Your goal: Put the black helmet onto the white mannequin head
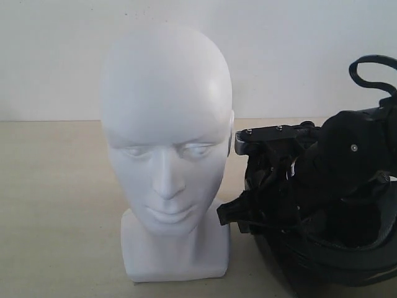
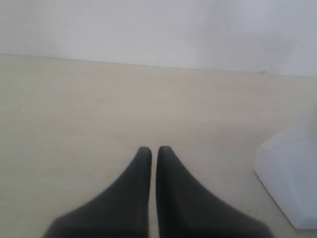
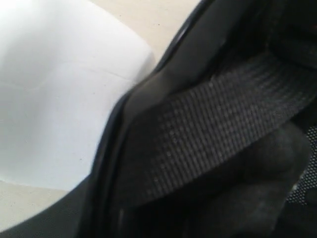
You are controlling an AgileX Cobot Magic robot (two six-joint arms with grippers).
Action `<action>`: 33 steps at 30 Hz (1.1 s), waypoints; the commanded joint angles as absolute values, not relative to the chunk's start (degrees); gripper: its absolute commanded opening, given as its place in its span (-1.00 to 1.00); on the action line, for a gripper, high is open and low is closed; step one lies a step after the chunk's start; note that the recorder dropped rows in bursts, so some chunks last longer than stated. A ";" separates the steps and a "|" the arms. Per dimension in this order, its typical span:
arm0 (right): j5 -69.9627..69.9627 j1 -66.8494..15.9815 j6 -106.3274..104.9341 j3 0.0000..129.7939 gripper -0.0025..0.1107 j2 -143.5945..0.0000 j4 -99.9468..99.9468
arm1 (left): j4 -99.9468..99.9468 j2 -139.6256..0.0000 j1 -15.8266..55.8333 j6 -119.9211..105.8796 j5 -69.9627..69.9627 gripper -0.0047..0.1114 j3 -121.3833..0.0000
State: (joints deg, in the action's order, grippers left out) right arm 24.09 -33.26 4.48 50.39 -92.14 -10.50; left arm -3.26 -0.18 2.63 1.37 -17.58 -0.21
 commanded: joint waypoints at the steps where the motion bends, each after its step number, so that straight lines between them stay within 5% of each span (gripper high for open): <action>1: 26.85 -31.50 6.18 50.04 -0.96 -90.03 -12.09 | -3.20 0.00 2.47 1.08 -17.61 -0.84 0.00; 21: 32.01 -26.30 5.46 50.04 -0.96 -80.67 -13.45 | -3.20 0.00 2.47 1.08 -17.61 -0.84 0.00; 33: 37.54 -13.96 -12.55 51.27 -0.96 -75.01 -34.31 | -3.20 0.00 2.47 1.08 -17.61 -0.84 0.00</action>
State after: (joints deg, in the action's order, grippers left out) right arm 38.18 -16.61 -5.91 50.05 -76.99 -28.32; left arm -3.26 -0.18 2.63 1.37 -17.58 -0.21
